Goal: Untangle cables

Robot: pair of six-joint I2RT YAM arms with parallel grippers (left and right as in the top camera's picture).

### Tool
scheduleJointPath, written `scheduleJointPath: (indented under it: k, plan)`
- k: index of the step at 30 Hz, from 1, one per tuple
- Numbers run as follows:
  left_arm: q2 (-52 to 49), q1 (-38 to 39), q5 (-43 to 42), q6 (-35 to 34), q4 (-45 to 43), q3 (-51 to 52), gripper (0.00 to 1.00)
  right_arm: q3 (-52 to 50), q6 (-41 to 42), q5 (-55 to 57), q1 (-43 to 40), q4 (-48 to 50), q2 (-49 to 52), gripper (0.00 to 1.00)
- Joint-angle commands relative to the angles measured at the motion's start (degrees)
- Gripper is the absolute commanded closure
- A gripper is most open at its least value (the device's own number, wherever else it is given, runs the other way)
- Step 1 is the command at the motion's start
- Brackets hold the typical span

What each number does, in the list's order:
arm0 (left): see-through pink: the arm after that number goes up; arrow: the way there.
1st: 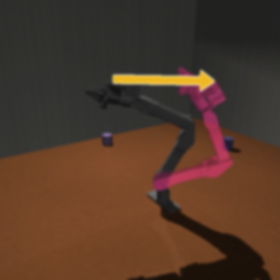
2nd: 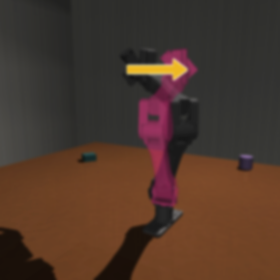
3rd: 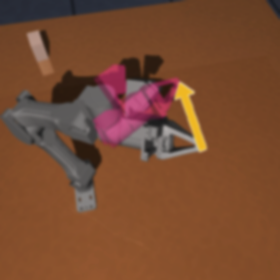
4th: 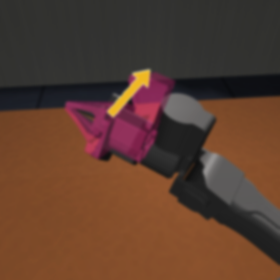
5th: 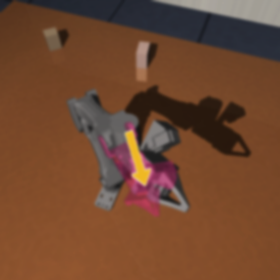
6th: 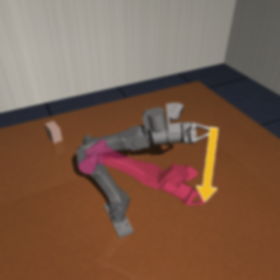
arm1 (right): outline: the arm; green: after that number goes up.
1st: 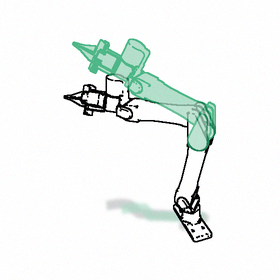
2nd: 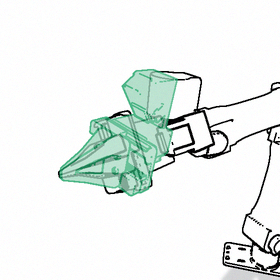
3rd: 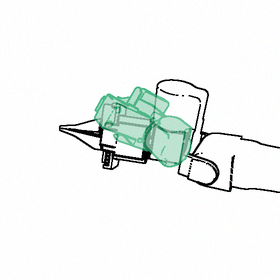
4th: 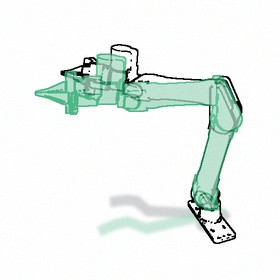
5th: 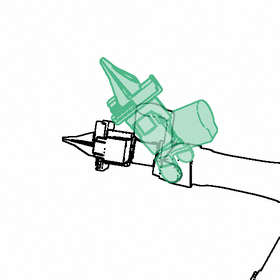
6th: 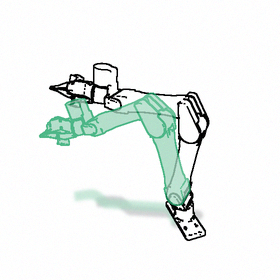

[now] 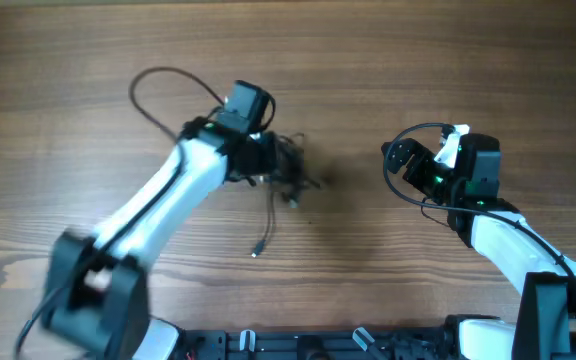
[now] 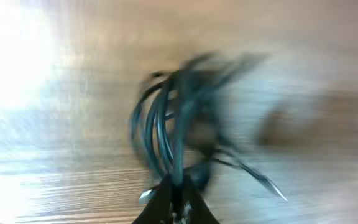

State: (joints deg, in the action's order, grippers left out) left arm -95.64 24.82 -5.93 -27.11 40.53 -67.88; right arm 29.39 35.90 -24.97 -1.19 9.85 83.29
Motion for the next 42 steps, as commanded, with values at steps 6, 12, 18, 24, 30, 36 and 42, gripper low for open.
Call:
scheduleJointPath:
  k: [6,12,18,24,30,36,42]
  plan:
    - [21.81,-0.35,-5.66,16.72,-2.19,-0.39,0.96,0.42,4.74,-31.43,-0.17,6.71,-0.74,0.05]
    - [21.7,-0.35,-21.94,32.96,-2.25,-0.39,0.96,2.21,33.24,-46.95,2.1,39.87,-0.76,0.22]
    - [21.7,-0.28,-26.29,32.94,-2.25,-0.39,0.96,2.21,39.54,-31.54,12.96,38.27,-0.74,0.35]
    - [21.7,0.63,-33.66,32.96,-1.95,-0.39,0.96,2.21,47.15,-20.9,13.94,33.18,-0.74,0.88]
    - [21.73,-1.33,-31.23,32.65,0.61,-0.39,0.96,2.19,38.14,-35.12,-1.95,33.16,-0.74,0.96]
    - [21.7,-10.73,-19.91,16.46,-2.23,-0.39,0.96,2.1,29.38,-55.12,-22.77,33.14,-0.74,0.96]
    - [20.96,-15.26,-5.55,-7.39,-3.34,-0.39,0.96,2.03,28.7,-56.13,-25.05,32.87,-0.74,0.89]
